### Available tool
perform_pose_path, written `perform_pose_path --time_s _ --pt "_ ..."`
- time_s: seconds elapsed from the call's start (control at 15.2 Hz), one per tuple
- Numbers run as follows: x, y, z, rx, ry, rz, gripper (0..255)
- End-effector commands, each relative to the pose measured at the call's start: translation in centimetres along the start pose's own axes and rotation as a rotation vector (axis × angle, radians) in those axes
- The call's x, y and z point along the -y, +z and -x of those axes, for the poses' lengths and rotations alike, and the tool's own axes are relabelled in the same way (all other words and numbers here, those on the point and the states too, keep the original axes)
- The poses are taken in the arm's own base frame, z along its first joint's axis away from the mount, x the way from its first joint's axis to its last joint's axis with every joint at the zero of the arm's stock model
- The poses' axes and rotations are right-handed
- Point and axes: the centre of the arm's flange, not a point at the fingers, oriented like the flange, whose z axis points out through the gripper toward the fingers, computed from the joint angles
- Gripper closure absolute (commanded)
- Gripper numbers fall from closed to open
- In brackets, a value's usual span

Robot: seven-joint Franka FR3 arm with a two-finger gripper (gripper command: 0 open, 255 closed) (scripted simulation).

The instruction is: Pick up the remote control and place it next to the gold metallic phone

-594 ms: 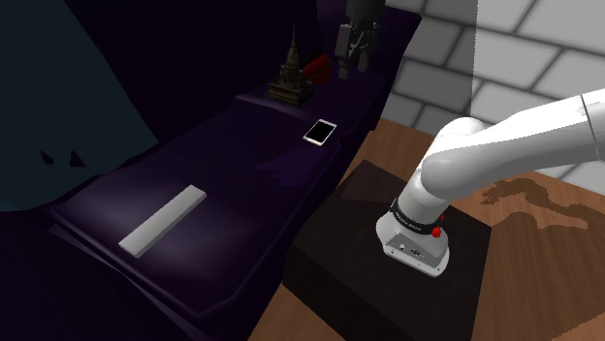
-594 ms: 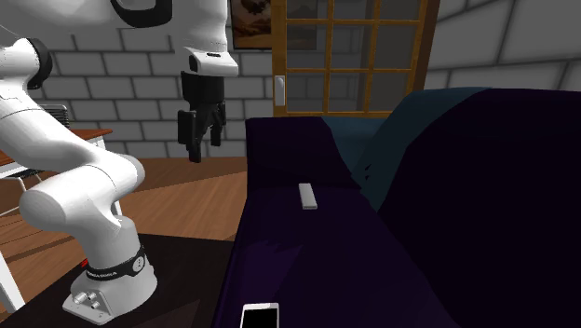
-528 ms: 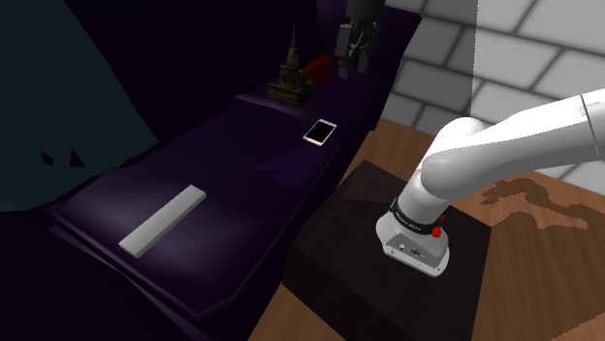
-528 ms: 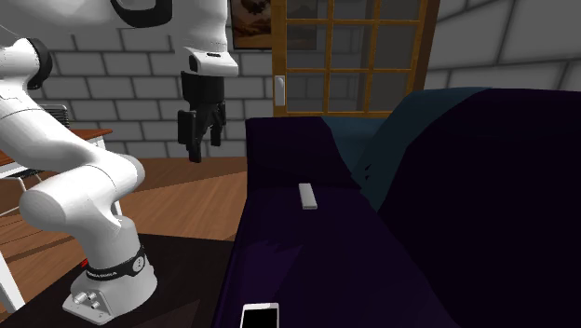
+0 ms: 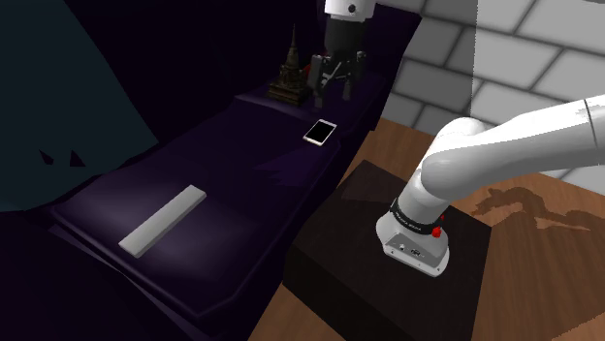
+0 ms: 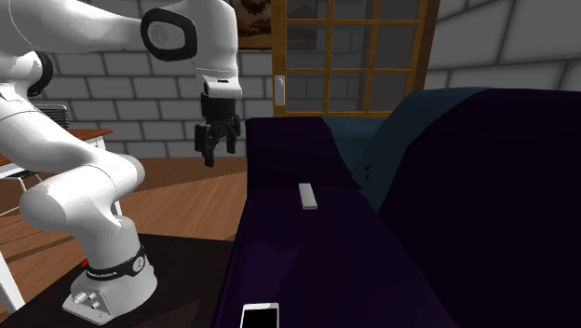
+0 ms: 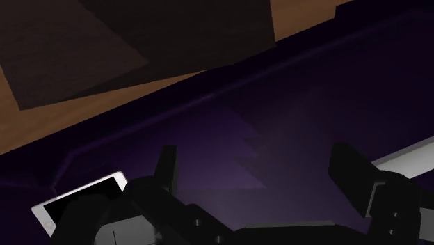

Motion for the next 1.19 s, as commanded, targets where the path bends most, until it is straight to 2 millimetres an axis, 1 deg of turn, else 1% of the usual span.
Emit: perform_pose_path --time_s 0.0,0.26,0.53,0.79,1.12 --pt "2.3 1.3 0.2 -0.008 0.061 -0.003 0" --pt "6.8 4.1 0.4 -0.023 0.173 -0.005 0" --pt "11.3 6.8 0.0 -0.038 0.284 -0.008 0" --pt "15.7 9.5 -0.9 -0.053 0.395 -0.01 0" --pt "21.1 12.9 -2.8 -0.072 0.535 -0.013 0"
